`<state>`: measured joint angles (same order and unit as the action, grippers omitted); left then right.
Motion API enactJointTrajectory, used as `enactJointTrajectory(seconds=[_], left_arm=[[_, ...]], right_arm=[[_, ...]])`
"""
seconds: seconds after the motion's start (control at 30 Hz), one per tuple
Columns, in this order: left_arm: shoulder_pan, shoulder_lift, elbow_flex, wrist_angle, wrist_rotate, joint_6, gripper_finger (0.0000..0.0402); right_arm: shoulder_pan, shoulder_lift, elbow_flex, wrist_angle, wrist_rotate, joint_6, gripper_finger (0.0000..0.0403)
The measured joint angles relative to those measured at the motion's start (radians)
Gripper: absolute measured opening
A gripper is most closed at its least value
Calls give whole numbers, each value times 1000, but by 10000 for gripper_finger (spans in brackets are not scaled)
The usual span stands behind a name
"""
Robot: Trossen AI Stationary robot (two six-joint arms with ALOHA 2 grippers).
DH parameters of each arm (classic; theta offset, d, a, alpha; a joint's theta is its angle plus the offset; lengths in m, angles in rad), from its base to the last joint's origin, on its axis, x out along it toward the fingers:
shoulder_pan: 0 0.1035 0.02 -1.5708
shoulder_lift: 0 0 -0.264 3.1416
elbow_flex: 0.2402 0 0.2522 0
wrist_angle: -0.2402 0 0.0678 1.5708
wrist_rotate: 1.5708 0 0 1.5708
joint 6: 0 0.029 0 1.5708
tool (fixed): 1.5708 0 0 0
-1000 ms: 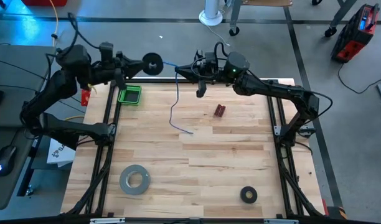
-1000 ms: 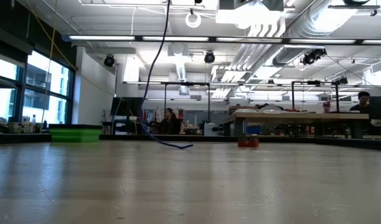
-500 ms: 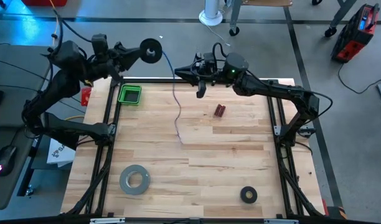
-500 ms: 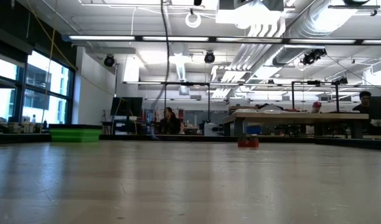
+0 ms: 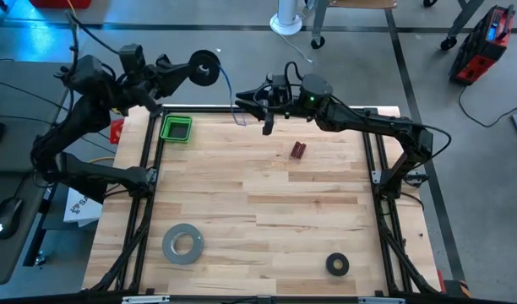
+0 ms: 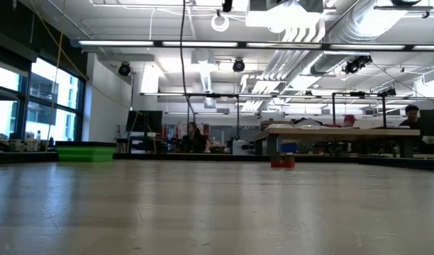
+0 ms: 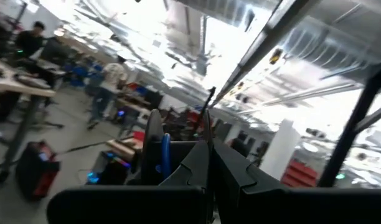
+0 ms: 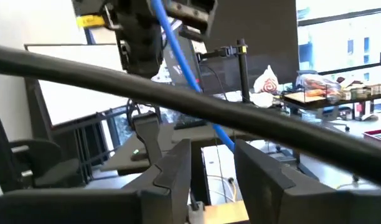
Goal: Coil cords
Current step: Coil the blue wire onto the spool
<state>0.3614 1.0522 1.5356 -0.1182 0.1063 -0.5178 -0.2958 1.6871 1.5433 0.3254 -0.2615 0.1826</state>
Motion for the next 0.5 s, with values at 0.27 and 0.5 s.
enactJointTrajectory(seconds=[0.27,0.5], left_arm=[[0,-3,-1,53,42,-94,0],[0,-3,0,95,42,-110,0]], right_arm=[[20,0,68,-119,-42,-160,154],[40,0,175,-271,-26,-244,185]])
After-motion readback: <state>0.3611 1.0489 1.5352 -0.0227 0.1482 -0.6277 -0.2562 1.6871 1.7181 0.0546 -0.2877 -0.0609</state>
